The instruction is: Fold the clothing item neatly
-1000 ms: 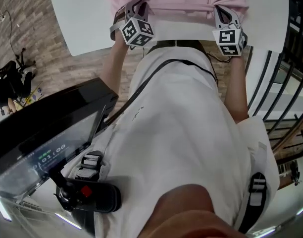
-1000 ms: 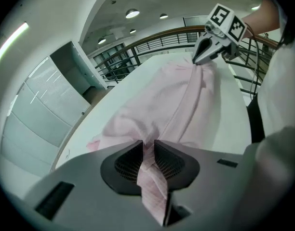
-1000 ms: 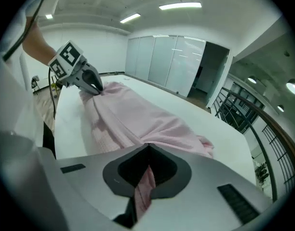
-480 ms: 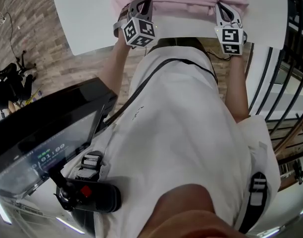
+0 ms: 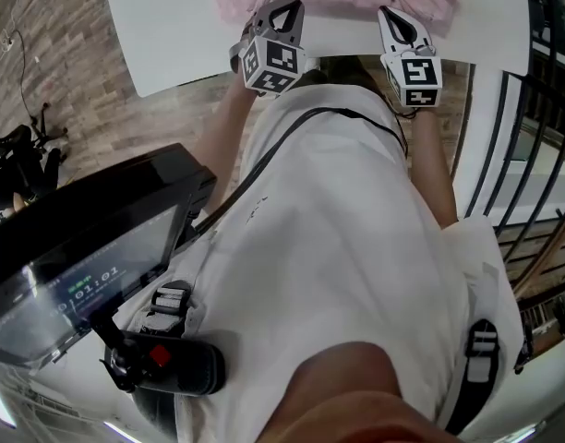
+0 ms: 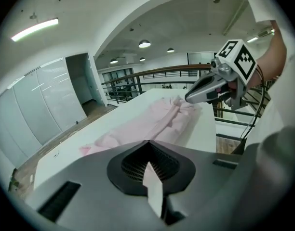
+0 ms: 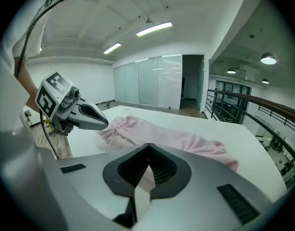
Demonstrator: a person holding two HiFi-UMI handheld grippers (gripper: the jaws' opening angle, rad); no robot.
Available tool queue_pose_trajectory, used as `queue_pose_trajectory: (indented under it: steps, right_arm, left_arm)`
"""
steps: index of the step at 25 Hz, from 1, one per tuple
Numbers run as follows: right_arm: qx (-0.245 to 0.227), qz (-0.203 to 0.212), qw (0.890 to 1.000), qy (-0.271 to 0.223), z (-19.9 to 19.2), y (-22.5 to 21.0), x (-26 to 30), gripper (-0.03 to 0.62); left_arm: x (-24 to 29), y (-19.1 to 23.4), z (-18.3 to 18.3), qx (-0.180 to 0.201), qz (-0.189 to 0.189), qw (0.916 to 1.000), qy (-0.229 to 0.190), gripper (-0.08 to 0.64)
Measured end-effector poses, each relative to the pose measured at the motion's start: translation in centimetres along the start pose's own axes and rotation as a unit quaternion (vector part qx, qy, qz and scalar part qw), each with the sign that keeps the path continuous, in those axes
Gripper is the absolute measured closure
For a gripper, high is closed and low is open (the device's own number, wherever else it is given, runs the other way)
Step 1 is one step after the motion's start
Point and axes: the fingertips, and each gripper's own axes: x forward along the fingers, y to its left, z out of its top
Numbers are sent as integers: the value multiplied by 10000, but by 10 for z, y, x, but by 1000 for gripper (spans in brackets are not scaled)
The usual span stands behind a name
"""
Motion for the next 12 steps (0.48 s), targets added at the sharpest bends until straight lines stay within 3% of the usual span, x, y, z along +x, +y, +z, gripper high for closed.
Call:
queue_pose_trajectory:
  steps: [5, 12]
  right_arm:
    - [314, -126, 9990, -306, 21, -3, -15, 591]
    - [355, -159, 9982, -447, 34, 1, -34, 591]
  left_arm:
    - [3, -15, 21, 35, -134, 9996, -241, 557]
    - [-9, -18, 50, -466, -160, 9968, -630, 557]
